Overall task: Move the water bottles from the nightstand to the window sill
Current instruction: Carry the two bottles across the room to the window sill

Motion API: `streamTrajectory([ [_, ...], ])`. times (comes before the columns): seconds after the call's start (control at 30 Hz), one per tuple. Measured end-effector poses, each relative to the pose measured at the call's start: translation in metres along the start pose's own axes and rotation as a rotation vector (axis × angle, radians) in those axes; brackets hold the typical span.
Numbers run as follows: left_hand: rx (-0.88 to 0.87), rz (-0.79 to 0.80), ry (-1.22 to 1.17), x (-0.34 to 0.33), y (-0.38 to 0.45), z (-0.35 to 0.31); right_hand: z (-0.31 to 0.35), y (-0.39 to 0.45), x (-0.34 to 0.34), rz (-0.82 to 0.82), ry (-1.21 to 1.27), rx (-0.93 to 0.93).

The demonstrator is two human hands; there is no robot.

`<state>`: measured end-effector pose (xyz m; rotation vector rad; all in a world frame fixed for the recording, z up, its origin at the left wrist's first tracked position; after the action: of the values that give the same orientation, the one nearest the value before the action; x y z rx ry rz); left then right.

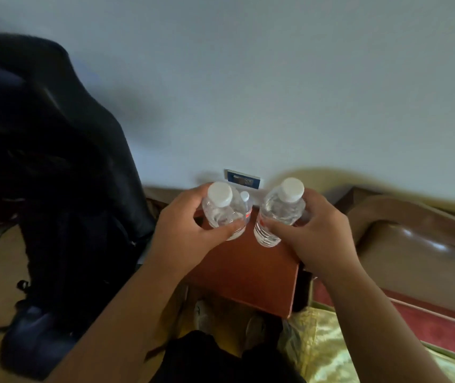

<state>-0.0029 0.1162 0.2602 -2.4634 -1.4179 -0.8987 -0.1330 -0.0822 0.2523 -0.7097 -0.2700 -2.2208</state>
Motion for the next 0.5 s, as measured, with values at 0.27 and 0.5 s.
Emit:
streamTrajectory([
  [0.27, -0.077, -0.194, 0.002, 0.062, -0.031, -0.072, 0.082, -0.023, 0.049, -0.007, 0.044, 0.268],
  [0.5, -0.138, -0.35, -0.019, 0.116, -0.061, -0.095, 0.132, -0.046, 0.049, 0.042, 0.117, 0.38],
])
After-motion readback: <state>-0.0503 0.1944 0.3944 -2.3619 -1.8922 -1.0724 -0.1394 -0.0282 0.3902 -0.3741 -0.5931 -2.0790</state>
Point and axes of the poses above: each hand's wrist, its own y-axis towards the middle knuckle, its own x-axis out of the back of the hand, z = x × y, the point moved 1 cm from there along y, towards the middle knuckle, and after that the axes turned 2 degrees about -z, right-handed, at the moved point
